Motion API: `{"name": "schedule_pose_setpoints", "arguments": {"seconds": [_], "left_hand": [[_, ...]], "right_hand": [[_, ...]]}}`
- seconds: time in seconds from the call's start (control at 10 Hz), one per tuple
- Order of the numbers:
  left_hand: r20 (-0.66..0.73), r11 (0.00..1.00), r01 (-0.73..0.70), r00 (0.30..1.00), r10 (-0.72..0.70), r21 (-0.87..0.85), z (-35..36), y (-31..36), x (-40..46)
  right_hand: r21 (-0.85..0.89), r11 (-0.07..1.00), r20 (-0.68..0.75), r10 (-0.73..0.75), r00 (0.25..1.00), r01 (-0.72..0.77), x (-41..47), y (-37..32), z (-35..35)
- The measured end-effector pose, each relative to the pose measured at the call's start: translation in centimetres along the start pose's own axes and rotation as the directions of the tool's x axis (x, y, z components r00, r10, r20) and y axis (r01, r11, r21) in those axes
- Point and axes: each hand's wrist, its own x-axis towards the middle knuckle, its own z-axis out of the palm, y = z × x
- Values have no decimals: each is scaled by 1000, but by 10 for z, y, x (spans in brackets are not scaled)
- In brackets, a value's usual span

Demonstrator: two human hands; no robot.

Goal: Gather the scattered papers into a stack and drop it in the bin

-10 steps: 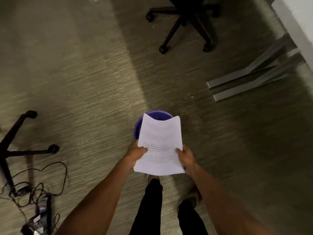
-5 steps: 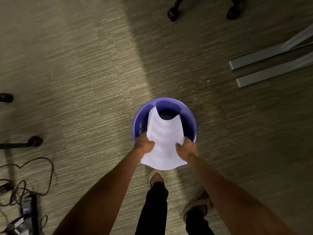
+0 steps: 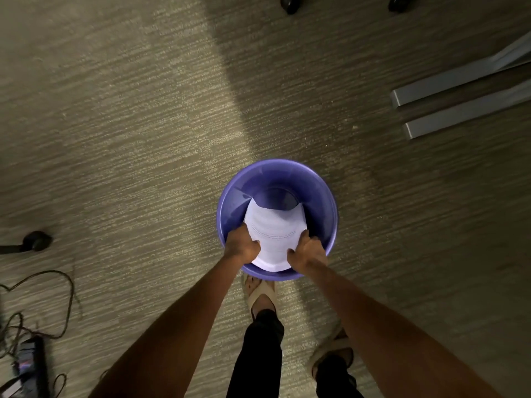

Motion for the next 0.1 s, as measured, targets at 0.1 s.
{"name": "schedule_pose_setpoints", "arguments": {"seconds": [0.1], "left_hand": [[-90, 988, -27, 995, 41, 153, 4, 9, -14]], "right_hand": [[-65, 994, -126, -92, 988, 84, -17, 0, 0]]}}
